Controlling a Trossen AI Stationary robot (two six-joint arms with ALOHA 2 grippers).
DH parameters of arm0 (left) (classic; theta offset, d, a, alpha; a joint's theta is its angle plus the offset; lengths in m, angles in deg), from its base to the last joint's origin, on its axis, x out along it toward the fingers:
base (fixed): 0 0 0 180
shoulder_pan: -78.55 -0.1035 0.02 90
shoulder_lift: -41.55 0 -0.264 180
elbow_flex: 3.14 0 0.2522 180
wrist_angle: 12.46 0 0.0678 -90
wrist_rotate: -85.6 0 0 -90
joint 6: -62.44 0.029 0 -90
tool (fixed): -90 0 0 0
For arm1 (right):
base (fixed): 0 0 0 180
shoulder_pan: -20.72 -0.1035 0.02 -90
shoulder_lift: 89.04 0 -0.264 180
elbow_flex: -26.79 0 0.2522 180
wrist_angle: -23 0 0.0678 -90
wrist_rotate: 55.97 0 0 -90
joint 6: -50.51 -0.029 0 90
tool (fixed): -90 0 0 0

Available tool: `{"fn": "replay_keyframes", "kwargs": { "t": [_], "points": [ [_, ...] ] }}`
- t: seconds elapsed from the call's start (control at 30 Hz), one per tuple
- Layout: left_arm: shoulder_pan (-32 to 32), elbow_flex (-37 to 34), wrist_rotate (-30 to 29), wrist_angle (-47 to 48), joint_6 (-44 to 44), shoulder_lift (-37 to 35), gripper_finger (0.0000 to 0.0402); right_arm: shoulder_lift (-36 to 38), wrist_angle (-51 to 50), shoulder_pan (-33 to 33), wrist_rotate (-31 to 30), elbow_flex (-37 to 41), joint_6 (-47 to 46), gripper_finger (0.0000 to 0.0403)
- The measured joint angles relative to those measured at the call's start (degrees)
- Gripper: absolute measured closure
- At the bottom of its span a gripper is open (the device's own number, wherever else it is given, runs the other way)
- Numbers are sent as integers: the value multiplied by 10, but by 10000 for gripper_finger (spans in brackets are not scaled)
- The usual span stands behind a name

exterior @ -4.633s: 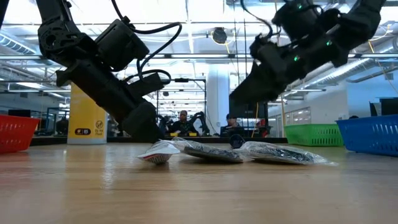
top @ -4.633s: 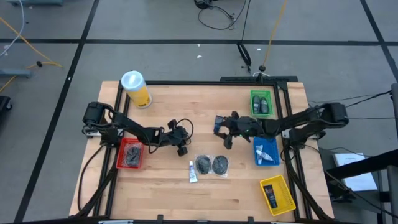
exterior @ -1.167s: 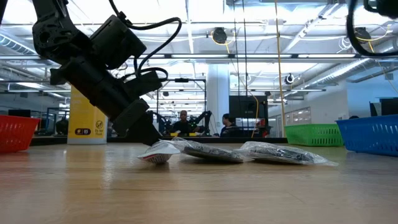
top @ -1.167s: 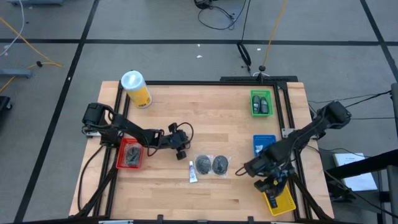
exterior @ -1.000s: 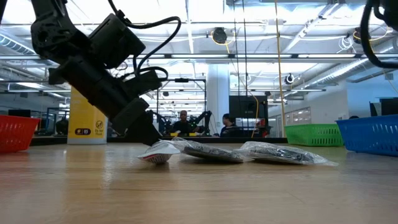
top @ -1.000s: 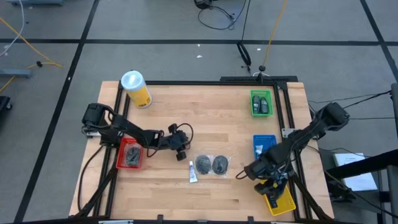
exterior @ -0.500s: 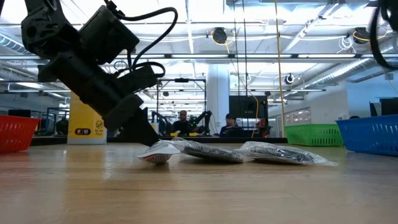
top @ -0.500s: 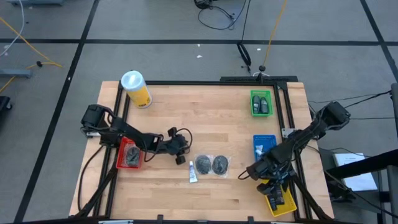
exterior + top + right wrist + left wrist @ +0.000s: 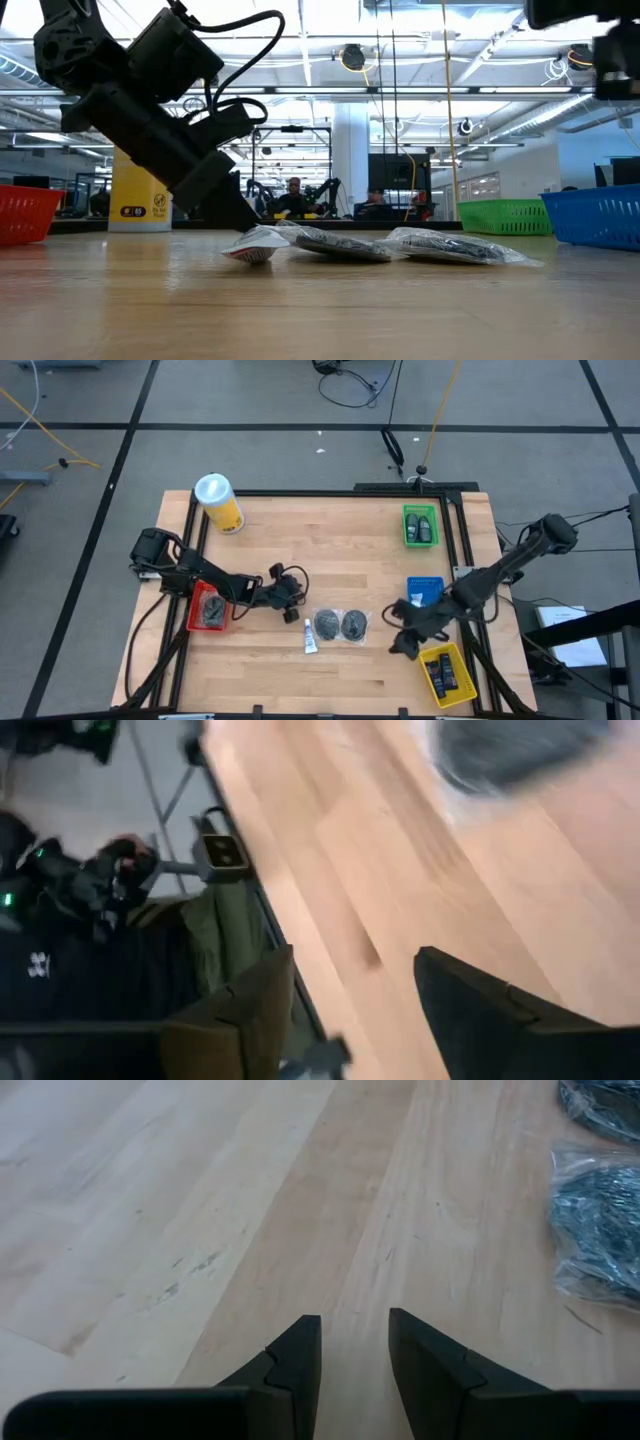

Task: Pick & Place Travel size toiletries
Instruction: Put the hair comb into the red bin

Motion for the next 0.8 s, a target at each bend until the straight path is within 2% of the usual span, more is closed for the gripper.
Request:
{"fn": "replay_keyframes", "kwargs": {
  "t": [0.1, 0.17, 0.3, 0.4, 0.63, 0.8],
  "points": [
    [0, 0, -2, -1, 0, 0, 282, -45, 58, 0, 6, 0, 59, 224],
    [0, 0, -5, -1, 0, 0, 282, -78, 78, 0, 47, 0, 72, 242],
    [0, 0, -5, -1, -9, 0, 282, -132, 75, -14, 142, 0, 48, 283],
    [0, 0, -5, -1, -19, 0, 282, -159, 74, -28, 183, 0, 15, 315],
    [0, 0, -5, -1, -30, 0, 282, -162, -27, -45, 161, 0, 13, 377],
    [0, 0, -5, -1, -30, 0, 282, -145, -88, -45, 147, 0, 12, 401]
  ]
}}
